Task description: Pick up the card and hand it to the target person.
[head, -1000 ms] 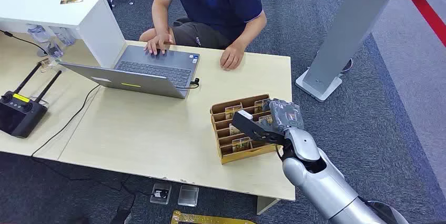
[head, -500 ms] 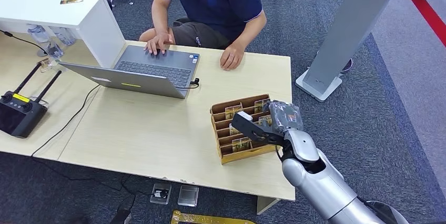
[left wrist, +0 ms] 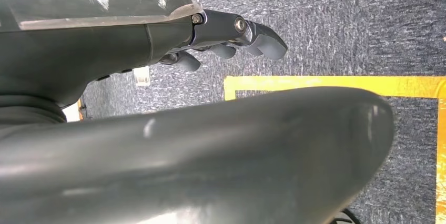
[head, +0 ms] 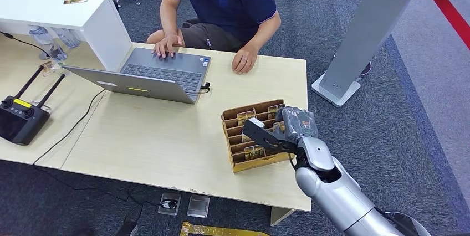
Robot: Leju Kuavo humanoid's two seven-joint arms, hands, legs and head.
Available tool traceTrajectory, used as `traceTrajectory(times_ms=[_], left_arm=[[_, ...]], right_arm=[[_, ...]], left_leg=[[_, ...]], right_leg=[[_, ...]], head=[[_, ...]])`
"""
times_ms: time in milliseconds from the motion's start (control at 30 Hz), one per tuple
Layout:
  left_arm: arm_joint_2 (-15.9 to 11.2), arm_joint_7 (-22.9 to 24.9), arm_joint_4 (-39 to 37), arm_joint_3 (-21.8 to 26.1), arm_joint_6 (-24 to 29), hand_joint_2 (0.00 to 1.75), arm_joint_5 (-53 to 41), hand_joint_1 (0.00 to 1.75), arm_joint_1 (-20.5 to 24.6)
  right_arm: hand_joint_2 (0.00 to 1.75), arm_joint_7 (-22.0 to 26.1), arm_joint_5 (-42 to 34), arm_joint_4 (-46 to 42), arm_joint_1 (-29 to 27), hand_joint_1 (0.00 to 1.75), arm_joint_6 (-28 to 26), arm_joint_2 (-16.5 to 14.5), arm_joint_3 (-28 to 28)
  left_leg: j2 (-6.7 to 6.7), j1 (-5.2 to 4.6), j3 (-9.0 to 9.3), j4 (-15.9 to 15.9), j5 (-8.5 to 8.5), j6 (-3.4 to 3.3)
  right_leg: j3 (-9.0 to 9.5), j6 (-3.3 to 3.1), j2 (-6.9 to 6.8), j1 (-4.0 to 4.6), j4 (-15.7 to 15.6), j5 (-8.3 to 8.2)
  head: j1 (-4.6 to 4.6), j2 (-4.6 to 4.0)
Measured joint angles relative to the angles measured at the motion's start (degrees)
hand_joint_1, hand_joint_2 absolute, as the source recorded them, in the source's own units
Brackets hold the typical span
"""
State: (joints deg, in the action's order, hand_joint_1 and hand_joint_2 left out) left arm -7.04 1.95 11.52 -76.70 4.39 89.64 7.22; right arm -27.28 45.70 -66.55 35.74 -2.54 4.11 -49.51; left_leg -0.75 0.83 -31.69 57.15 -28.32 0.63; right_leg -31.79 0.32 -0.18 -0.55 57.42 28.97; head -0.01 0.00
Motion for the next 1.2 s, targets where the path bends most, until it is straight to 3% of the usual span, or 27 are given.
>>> traceTrajectory(times_ms=[500, 667, 933, 1067, 1200], left_arm=[[0.0, 0.0, 0.0, 0.0, -0.1, 0.00, 0.0, 0.00, 0.0], [0.0, 0.0, 0.0, 0.0, -0.1, 0.00, 0.0, 0.00, 0.0], [0.0, -0.1, 0.0, 0.0, -0.1, 0.00, -0.4, 0.00, 0.0], [0.0, 0.1, 0.0, 0.0, 0.0, 0.00, -0.5, 0.00, 0.1], [0.0, 0.2, 0.0, 0.0, 0.0, 0.00, -0.5, 0.00, 0.1]], right_arm=[[1.75, 0.1, 0.0, 0.8, 0.0, 1.07, 0.0, 0.0, 0.0], [1.75, 0.1, -0.1, 1.0, -0.1, 1.28, 0.0, 0.0, 0.0], [1.75, 0.2, -0.1, 1.1, -0.2, 1.34, -0.1, 0.0, 0.1], [1.75, 0.1, -0.1, 1.1, -0.2, 1.56, -0.1, 0.1, 0.1], [1.75, 0.1, -0.1, 1.1, -0.3, 1.61, -0.1, 0.1, 0.4]], left_leg=[[0.00, 0.00, 0.00, 0.0, 0.00, 0.00], [0.00, 0.00, 0.00, 0.0, 0.00, 0.00], [0.01, 0.00, 0.05, 0.0, 0.00, 0.00], [0.02, 0.00, 0.08, 0.0, 0.00, 0.00], [0.02, 0.00, 0.11, 0.0, 0.00, 0.00]], right_leg=[[0.00, 0.00, 0.00, 0.00, 0.0, 0.00], [-0.01, 0.00, 0.00, 0.00, 0.0, 0.00], [0.01, 0.00, 0.01, 0.00, 0.0, 0.00], [0.03, 0.00, 0.02, 0.00, 0.0, 0.00], [0.06, 0.00, 0.02, 0.00, 0.0, 0.00]], head=[[0.01, 0.00], [0.00, 0.00], [0.00, 0.00], [0.01, 0.00], [0.01, 0.00]])
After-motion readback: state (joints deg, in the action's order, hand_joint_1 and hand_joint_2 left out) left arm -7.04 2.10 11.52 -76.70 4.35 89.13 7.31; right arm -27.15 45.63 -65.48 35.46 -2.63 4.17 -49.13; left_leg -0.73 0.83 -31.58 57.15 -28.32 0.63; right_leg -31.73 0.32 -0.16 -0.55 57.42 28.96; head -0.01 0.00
